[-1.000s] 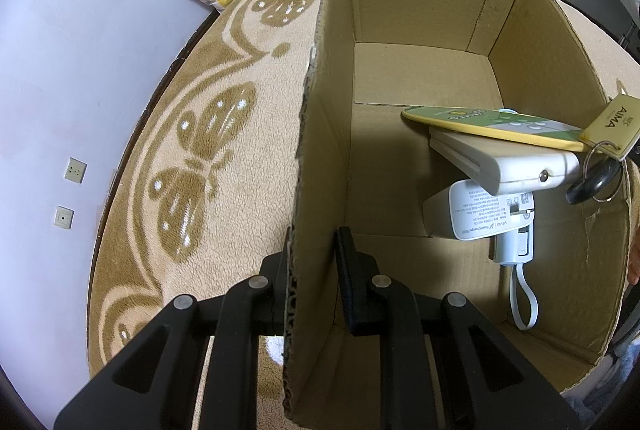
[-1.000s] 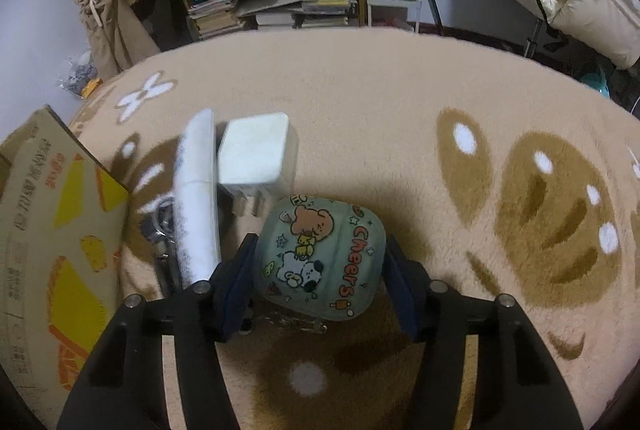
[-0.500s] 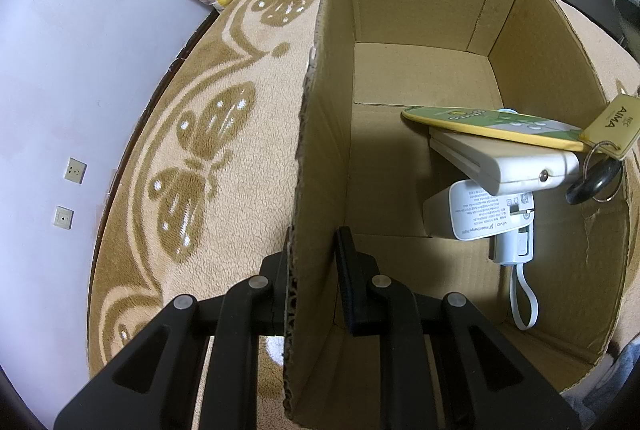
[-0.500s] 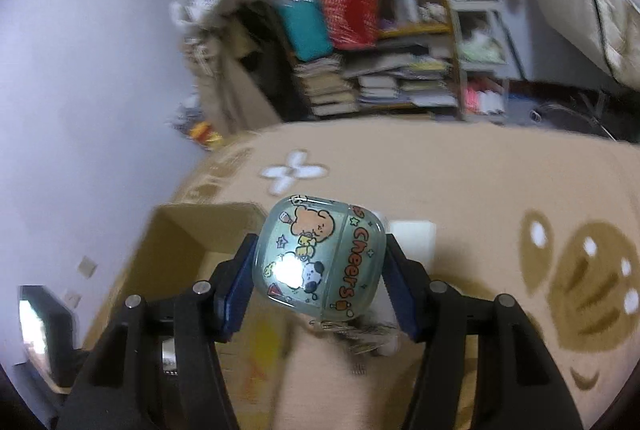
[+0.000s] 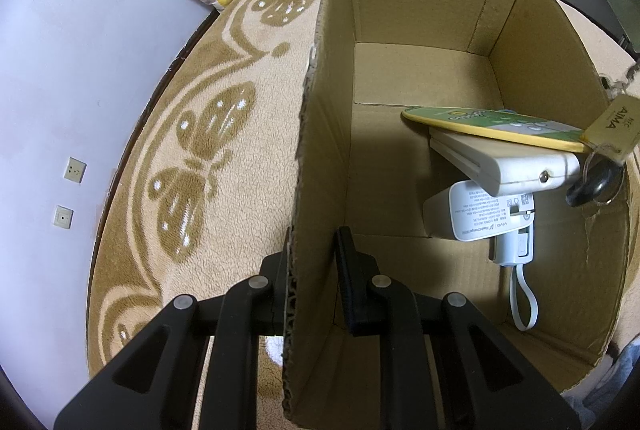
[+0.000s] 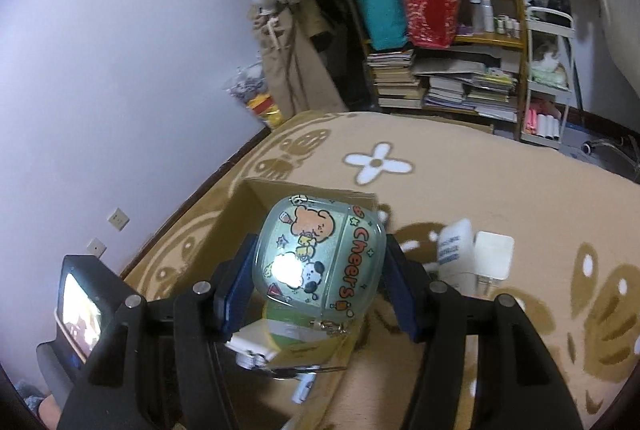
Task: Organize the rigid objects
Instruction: 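Carry the green case into the box with the right tool and release it, then move the right tool back and grasp the white lotion bottle, then carry the white bottle into the box with the right tool and release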
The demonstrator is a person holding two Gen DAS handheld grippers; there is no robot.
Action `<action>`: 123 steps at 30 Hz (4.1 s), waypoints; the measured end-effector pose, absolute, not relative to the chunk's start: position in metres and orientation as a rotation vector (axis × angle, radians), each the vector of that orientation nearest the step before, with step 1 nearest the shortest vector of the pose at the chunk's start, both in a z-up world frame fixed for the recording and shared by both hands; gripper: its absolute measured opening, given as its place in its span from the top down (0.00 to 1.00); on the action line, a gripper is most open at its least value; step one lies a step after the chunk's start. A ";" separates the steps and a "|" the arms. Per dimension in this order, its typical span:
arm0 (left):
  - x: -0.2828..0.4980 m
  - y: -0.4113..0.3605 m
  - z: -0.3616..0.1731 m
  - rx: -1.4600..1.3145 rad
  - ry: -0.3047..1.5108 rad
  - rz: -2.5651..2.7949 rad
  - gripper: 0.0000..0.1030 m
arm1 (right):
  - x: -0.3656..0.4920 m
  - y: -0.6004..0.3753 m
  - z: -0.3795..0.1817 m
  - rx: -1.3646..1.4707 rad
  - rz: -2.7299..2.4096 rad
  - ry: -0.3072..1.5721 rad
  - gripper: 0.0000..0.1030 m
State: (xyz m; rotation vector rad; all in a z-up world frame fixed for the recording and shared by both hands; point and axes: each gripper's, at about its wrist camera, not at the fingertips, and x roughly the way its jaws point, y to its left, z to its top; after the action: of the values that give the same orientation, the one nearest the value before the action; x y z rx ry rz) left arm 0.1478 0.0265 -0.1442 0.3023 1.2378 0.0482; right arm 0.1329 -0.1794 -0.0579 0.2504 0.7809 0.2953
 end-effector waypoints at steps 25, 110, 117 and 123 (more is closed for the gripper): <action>0.150 0.035 -0.144 0.281 1.239 0.039 0.82 | 0.144 -0.162 -0.065 0.151 0.230 0.849 0.25; 0.149 0.031 -0.143 0.304 1.235 0.043 0.82 | 0.126 -0.263 -0.089 0.451 0.041 0.709 0.82; 0.149 0.031 -0.143 0.304 1.236 0.043 0.82 | 0.113 -0.247 -0.046 0.474 0.151 0.592 0.82; 0.149 0.031 -0.143 0.306 1.235 0.043 0.82 | 0.107 -0.232 -0.033 0.492 0.246 0.561 0.82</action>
State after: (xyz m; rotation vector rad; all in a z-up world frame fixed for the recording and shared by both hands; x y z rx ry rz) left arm 0.1488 0.0309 -0.1432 0.3056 1.2353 0.0433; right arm 0.1067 -0.2318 -0.0328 0.4918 0.5608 0.2463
